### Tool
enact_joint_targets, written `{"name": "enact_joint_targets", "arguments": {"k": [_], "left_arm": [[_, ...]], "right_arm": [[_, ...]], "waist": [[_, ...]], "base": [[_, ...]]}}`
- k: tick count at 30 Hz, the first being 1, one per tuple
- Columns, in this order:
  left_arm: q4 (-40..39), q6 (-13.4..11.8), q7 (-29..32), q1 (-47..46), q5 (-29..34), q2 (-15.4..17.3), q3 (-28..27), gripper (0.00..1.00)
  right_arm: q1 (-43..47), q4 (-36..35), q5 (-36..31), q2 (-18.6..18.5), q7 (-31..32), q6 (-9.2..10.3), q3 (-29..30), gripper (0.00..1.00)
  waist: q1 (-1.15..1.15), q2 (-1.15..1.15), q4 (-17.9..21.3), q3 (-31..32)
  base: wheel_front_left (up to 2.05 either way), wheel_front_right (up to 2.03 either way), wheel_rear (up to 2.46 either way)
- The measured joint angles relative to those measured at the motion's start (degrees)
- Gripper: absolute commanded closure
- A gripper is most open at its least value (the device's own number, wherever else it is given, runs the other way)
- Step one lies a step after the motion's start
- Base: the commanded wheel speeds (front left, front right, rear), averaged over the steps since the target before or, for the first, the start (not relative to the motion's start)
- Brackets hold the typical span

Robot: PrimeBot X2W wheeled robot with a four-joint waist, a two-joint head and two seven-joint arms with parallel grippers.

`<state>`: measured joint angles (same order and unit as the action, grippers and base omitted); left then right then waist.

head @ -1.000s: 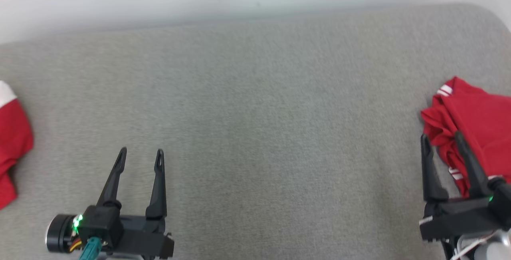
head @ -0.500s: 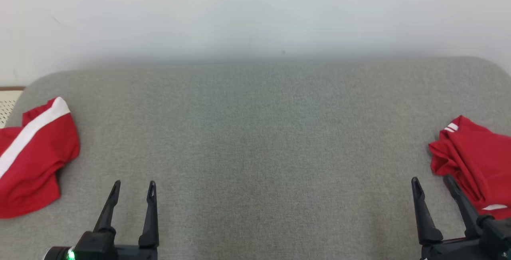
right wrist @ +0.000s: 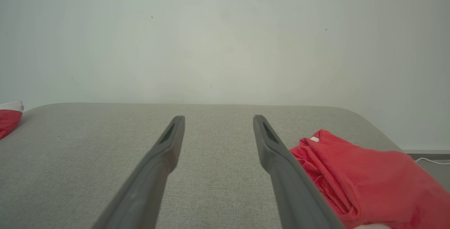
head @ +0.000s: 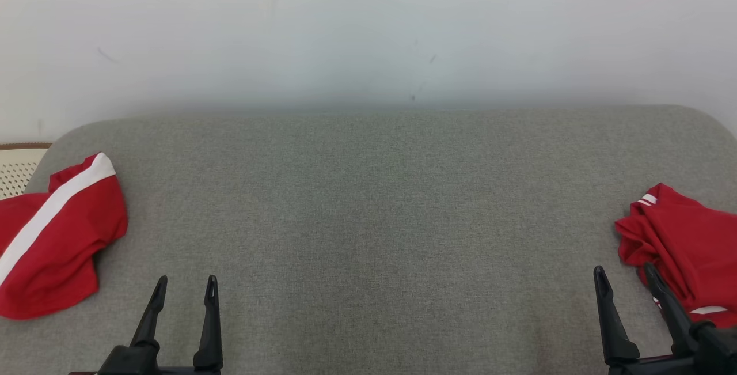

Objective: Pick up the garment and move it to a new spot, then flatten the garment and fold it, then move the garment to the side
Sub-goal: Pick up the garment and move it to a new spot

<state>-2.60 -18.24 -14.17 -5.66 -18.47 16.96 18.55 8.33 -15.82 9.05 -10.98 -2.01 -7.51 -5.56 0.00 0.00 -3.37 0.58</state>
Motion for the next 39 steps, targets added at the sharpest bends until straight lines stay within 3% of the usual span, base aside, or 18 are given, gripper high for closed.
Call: {"name": "enact_joint_targets", "arguments": {"k": [23,32,39], "left_arm": [[1.0,0.5,-0.3,-0.7,-0.7,-0.1,0.4,0.00],[0.4,0.0,-0.4,-1.5,-0.9,-0.9,0.0,0.00],[-0.3,-0.2,-0.6,-0.5,-1.4,-1.5,-1.4,0.00]], "right_arm": [[0.4,0.0,0.0,1.0,-0.1,0.00,0.6,0.00],[0.6,-0.7,0.1,0.7,0.0,0.00,-1.6,0.00],[0.1,-0.1,0.6,0.7,-0.3,0.00,-3.5,0.00]], "waist": [[0.00,0.00,-0.8,-0.1],[0.00,0.00,-6.5,-0.3],[0.00,0.00,-14.6,-0.6]], "base": [[0.00,0.00,0.00],[0.00,0.00,0.00],[0.00,0.00,0.00]]}}
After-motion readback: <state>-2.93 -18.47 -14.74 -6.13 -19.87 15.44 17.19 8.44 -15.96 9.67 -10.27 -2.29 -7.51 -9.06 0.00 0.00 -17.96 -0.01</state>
